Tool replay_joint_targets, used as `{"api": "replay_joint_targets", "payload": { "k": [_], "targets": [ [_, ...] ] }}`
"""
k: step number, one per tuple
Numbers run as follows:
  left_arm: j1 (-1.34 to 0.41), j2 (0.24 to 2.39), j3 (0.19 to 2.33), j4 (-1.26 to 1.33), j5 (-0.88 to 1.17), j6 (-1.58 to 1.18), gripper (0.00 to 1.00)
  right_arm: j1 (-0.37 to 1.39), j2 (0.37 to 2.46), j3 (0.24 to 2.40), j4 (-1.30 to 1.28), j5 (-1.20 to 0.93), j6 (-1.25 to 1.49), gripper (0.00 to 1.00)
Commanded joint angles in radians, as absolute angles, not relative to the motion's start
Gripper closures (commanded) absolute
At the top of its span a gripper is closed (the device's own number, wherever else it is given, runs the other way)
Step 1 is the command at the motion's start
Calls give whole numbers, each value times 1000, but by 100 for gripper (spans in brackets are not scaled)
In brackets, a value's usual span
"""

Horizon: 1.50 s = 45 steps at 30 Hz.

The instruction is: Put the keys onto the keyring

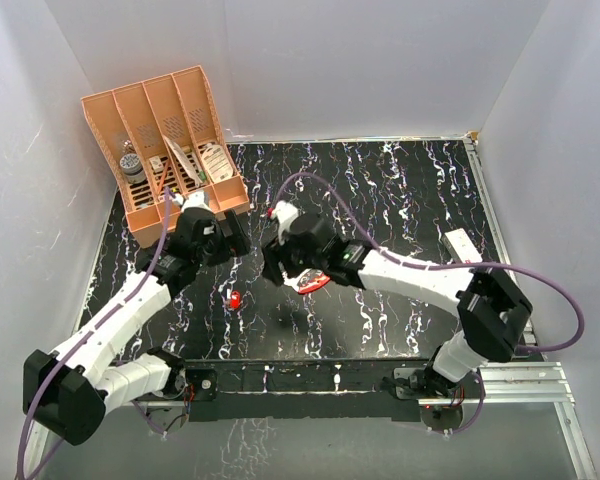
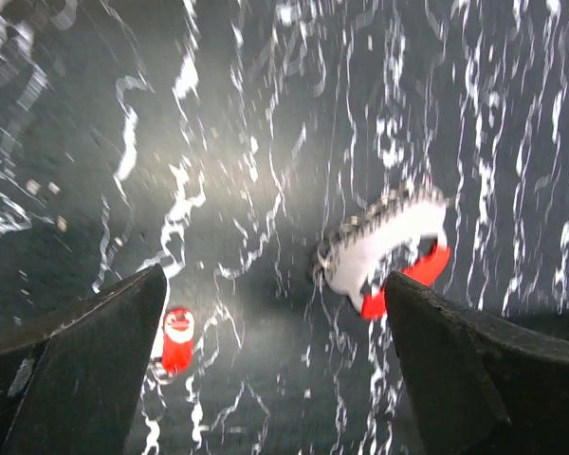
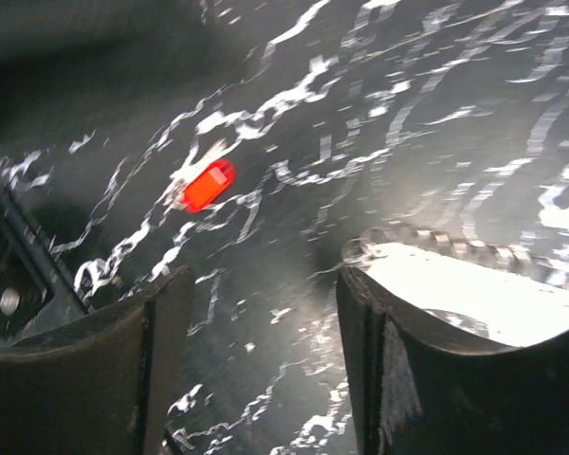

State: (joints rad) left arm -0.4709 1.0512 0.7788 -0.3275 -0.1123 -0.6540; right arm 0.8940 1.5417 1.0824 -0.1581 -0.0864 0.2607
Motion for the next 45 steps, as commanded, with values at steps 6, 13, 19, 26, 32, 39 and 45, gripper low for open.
{"api": "replay_joint_targets", "payload": {
  "k": [6, 13, 19, 26, 32, 39, 45],
  "targets": [
    [-305, 1106, 923, -364, -156, -656, 2, 1056, 1616, 1079, -32, -122, 147, 53],
    [-159, 1070, 929, -361, -28, -636, 2, 1146, 1748, 1158, -30, -88, 85, 59],
    [-95, 1050, 943, -376, 16, -617, 2, 1192, 1853, 1234, -17, -35, 25, 62],
    [-56, 1033, 922, -363, 62, -614, 1, 1212, 1928, 1319, -15, 16, -10, 63],
    [-26, 1029, 923, -370, 79, -603, 1, 1219, 2001, 1386, -45, 43, -31, 70],
    [-1, 1021, 919, -370, 102, -597, 2, 1231, 2046, 1426, -73, 76, -47, 72],
    [9, 1017, 908, -362, 115, -595, 1, 1239, 2058, 1431, -82, 89, -55, 75]
  ]
}}
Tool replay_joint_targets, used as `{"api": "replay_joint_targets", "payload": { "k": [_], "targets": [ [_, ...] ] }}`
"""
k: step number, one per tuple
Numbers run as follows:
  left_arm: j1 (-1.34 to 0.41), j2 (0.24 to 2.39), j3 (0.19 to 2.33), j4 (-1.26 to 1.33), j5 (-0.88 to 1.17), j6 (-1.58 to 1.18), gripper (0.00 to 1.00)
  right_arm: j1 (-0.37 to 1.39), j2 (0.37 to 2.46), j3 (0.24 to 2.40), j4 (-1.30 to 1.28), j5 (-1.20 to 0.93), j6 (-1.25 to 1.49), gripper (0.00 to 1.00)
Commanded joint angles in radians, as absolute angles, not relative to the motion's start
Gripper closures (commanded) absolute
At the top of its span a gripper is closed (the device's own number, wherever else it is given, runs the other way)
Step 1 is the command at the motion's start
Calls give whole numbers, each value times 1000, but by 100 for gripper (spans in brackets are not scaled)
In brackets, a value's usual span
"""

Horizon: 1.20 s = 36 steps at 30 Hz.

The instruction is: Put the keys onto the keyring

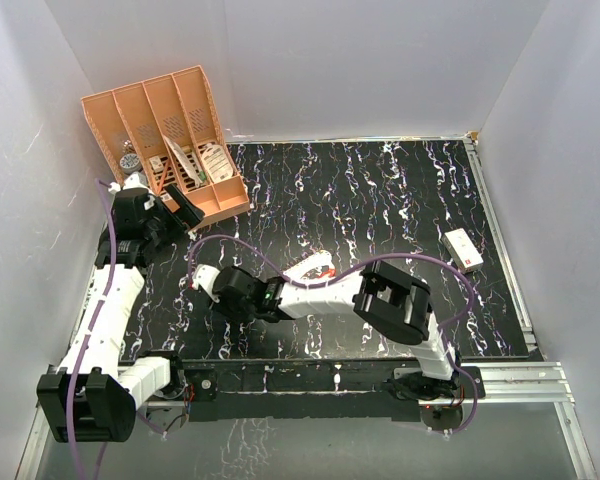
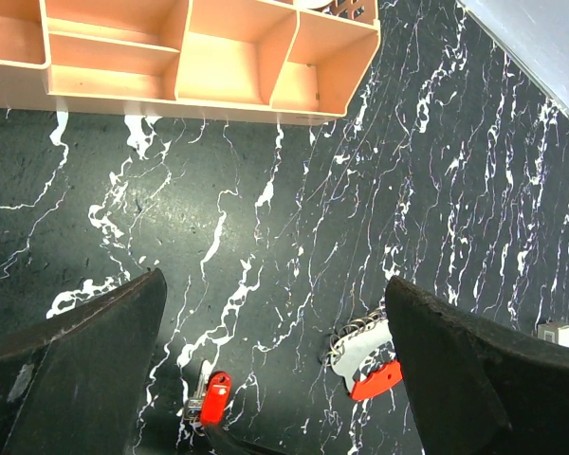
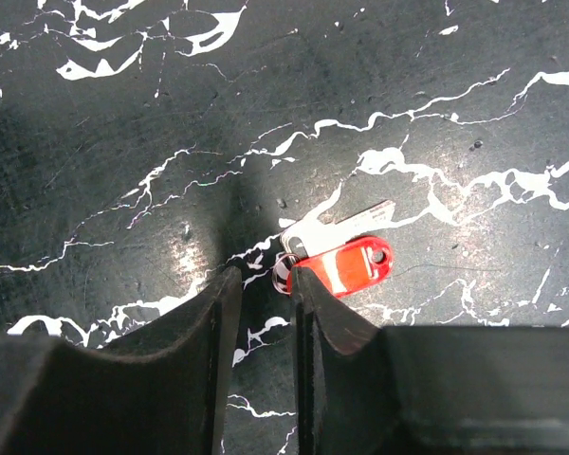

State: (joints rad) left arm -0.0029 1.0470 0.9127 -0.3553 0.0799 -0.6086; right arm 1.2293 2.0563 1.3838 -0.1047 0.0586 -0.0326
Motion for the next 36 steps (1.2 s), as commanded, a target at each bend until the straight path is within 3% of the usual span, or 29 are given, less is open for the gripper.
{"api": "replay_joint_targets", "payload": {
  "k": [1, 7, 18, 26, 36],
  "targets": [
    [11, 1018, 907, -362, 116, -596, 2, 1240, 2061, 1433, -84, 94, -55, 75],
    [20, 1014, 903, -357, 126, -596, 2, 1243, 2077, 1436, -86, 123, -60, 76],
    [26, 1012, 895, -353, 131, -592, 1, 1244, 2100, 1430, -72, 173, -64, 100],
    [26, 979, 865, -304, 187, -562, 1, 1233, 1978, 1405, -85, 197, -52, 100],
    [27, 850, 738, -56, 370, -589, 1, 978, 1640, 1319, -99, -155, 53, 100]
  ]
}}
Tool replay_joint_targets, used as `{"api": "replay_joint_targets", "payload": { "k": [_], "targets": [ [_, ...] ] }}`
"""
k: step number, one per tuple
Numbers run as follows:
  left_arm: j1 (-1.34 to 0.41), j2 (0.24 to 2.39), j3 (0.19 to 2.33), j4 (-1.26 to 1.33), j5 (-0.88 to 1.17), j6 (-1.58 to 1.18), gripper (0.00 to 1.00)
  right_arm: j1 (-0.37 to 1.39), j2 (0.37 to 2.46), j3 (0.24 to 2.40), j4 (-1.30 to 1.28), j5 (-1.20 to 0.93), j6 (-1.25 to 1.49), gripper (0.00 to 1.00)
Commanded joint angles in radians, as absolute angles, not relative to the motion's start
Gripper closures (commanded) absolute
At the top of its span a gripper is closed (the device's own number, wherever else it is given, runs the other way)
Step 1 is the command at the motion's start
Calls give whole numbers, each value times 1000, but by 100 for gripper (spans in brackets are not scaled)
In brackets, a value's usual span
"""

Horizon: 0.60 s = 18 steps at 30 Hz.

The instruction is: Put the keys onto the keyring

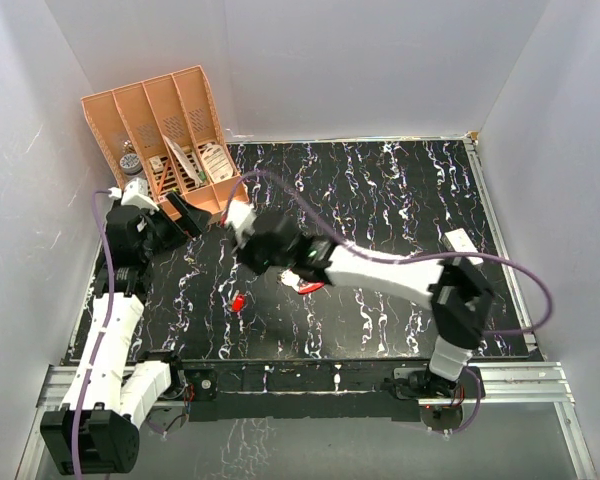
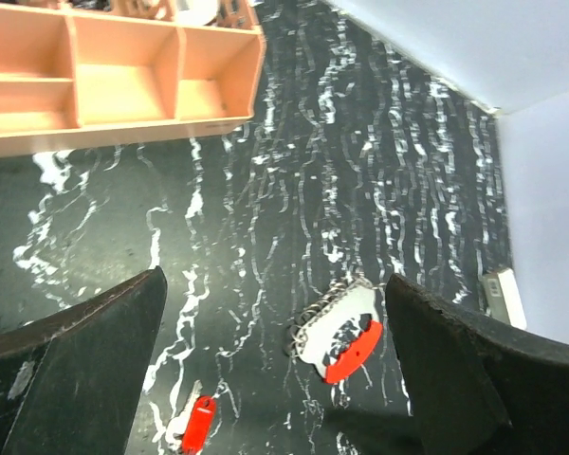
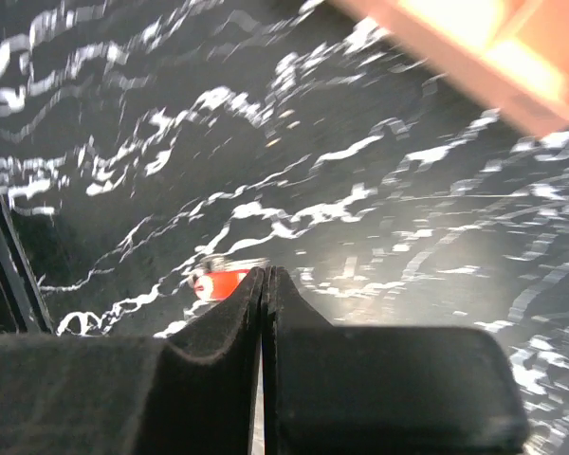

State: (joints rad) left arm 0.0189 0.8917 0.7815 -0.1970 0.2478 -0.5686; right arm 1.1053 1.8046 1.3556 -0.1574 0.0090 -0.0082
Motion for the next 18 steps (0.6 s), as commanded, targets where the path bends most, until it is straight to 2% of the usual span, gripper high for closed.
{"api": "replay_joint_targets", "payload": {
  "k": [1, 4, 5, 7, 8, 14, 18],
  "targets": [
    [27, 847, 723, -17, 397, -601, 2, 947, 1612, 1306, -97, -188, 61, 100],
    [27, 848, 688, 52, 454, -636, 1, 896, 1550, 1273, -92, -234, 65, 100],
    [27, 847, 686, 48, 451, -635, 1, 894, 1546, 1265, -97, -233, 62, 96],
    [26, 848, 695, 8, 411, -629, 1, 897, 1567, 1263, -119, -241, 65, 74],
    [26, 850, 706, -12, 381, -620, 1, 902, 1586, 1265, -133, -257, 69, 71],
    [27, 899, 804, -216, 239, -592, 1, 1036, 1705, 1254, -137, -160, 83, 56],
    [27, 929, 847, -265, 213, -599, 1, 1123, 1804, 1279, -142, -35, 79, 55]
  ]
}}
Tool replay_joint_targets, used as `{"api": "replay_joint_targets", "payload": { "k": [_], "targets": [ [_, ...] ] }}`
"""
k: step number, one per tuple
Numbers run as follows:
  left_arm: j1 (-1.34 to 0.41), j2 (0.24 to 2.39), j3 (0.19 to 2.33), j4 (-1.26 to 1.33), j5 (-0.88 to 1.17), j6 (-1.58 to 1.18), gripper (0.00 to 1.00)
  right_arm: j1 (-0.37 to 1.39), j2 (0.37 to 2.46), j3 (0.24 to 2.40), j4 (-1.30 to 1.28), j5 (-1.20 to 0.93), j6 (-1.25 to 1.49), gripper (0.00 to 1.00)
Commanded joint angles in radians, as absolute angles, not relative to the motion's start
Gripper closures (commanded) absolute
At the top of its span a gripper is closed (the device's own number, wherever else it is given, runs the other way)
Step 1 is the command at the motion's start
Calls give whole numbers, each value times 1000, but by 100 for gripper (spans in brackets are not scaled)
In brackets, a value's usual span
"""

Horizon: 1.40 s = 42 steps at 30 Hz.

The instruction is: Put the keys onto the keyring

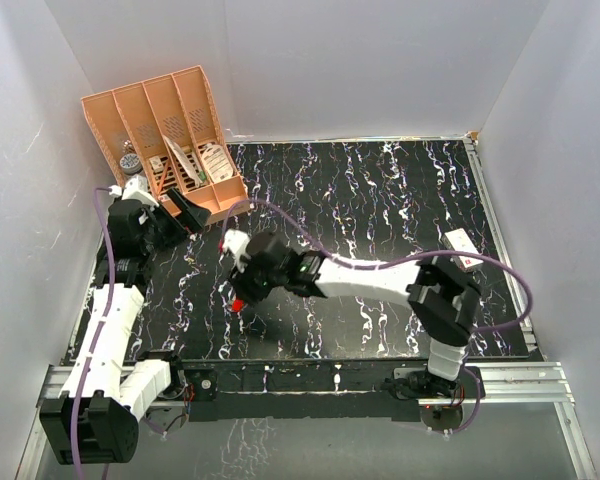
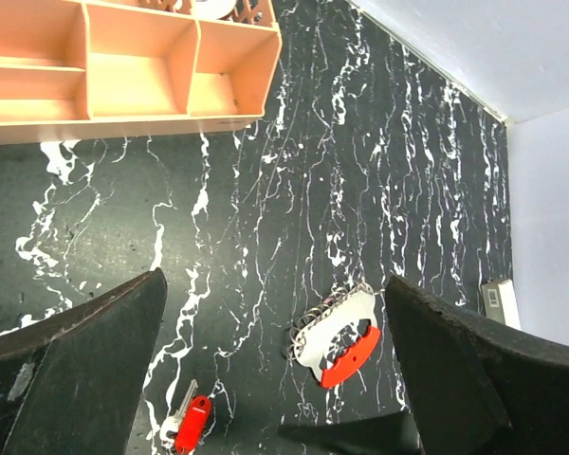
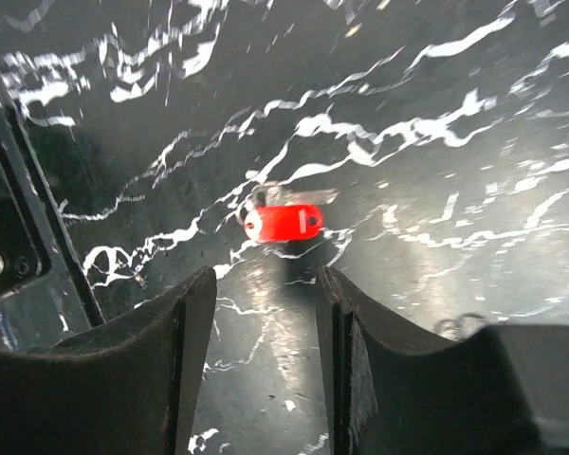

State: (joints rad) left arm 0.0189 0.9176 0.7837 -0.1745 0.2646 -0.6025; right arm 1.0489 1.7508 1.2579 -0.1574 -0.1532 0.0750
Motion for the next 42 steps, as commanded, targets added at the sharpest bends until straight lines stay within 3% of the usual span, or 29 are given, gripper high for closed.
{"api": "replay_joint_targets", "payload": {
  "k": [1, 9, 28, 37, 42],
  "targets": [
    [26, 929, 849, -269, 207, -602, 1, 1141, 1826, 1287, -142, -7, 78, 55],
    [27, 917, 875, -312, 160, -600, 1, 1236, 1982, 1368, -134, 162, 106, 57],
    [30, 913, 855, -311, 159, -588, 1, 1278, 2086, 1424, -89, 310, 49, 61],
    [33, 910, 850, -309, 158, -584, 1, 1285, 2107, 1422, -80, 337, 31, 75],
    [33, 911, 849, -310, 160, -586, 1, 1287, 2110, 1417, -76, 372, 26, 98]
  ]
}}
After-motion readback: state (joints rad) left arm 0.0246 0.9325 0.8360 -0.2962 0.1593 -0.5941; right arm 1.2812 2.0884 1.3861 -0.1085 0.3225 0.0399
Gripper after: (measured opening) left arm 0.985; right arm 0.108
